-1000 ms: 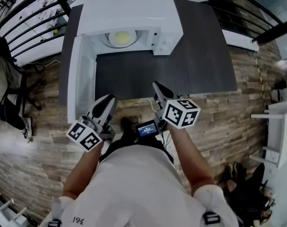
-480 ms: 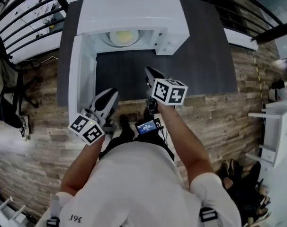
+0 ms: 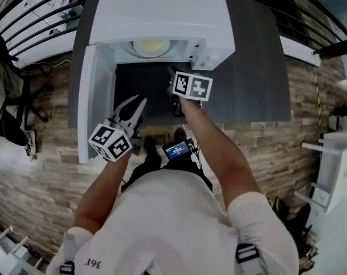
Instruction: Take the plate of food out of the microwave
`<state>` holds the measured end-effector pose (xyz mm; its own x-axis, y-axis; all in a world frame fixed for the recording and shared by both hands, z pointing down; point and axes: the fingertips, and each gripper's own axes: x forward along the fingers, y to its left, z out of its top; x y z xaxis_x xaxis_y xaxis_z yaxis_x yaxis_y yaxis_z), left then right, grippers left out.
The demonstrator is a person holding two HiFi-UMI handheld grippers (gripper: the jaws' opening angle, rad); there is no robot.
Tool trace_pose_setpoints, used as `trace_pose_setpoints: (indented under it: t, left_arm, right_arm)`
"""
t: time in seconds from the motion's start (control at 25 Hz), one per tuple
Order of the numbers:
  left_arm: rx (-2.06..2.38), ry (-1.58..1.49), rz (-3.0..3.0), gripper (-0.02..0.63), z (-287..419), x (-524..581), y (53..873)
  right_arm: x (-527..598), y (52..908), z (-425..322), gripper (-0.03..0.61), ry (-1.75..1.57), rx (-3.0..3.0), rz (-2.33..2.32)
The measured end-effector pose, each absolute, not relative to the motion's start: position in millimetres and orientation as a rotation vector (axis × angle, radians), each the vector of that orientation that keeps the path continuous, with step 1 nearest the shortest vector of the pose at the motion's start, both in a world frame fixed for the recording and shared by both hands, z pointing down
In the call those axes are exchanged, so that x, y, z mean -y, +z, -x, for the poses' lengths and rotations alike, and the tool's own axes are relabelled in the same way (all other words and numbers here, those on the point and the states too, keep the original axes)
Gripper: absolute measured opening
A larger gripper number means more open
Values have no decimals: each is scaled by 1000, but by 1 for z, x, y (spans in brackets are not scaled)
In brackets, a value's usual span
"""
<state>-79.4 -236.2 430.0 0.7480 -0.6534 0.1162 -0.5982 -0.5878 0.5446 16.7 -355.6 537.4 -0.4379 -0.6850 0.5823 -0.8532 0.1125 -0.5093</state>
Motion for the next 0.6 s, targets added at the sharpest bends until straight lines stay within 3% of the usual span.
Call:
trace_pose_setpoints:
  t: [0.6]
  left_arm:
    - [975, -60, -2314, 37, 70, 273, 462]
  right_arm:
    - [432, 554, -2, 55, 1200, 2106, -1651]
